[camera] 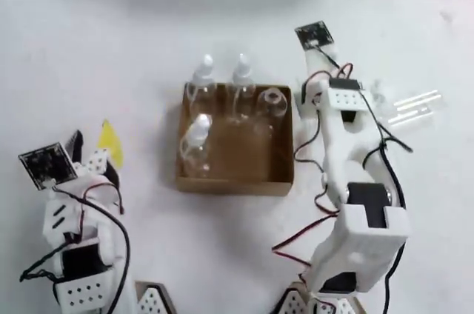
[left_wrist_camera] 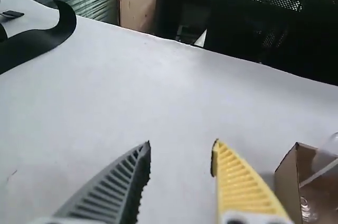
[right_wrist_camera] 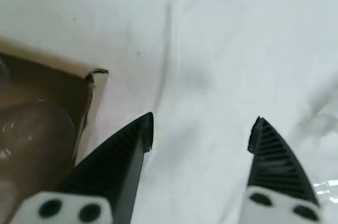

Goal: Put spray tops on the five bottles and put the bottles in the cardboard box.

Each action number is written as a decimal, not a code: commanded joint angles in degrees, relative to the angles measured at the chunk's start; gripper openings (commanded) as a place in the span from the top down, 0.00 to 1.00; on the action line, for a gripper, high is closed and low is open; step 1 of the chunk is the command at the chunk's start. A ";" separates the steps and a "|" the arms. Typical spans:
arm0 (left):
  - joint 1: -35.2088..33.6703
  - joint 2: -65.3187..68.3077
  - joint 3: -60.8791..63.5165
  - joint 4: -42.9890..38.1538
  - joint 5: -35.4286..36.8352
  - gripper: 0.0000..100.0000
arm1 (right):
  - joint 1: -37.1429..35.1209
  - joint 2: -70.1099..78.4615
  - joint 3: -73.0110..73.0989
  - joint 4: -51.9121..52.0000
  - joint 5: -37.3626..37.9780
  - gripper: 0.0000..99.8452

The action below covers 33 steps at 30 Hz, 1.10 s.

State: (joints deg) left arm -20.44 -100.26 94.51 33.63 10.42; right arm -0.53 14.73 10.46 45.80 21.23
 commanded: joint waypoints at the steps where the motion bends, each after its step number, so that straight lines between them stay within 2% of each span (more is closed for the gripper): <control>1: 0.84 -0.92 -0.53 0.35 0.44 0.82 | 1.71 1.63 0.09 -3.65 -0.44 0.73; 13: 0.84 -0.92 -0.44 0.26 0.44 0.82 | 7.60 8.22 -6.68 -0.66 1.76 0.73; 17: 0.84 -0.92 -0.44 0.09 0.44 0.82 | 11.03 8.04 -6.77 3.21 8.70 0.73; 25: 0.92 -0.92 -0.44 0.09 0.44 0.82 | 16.92 2.07 -6.33 16.40 28.40 0.73; 30: 0.92 -0.92 -0.44 0.09 0.44 0.82 | 17.36 -2.95 -5.01 28.88 40.70 0.73; 33: 0.92 -0.92 -0.44 0.09 0.44 0.82 | 17.10 -6.37 -2.11 30.37 43.52 0.73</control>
State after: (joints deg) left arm -20.09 -100.26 94.51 33.63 10.42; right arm 16.35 14.99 6.95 72.70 59.91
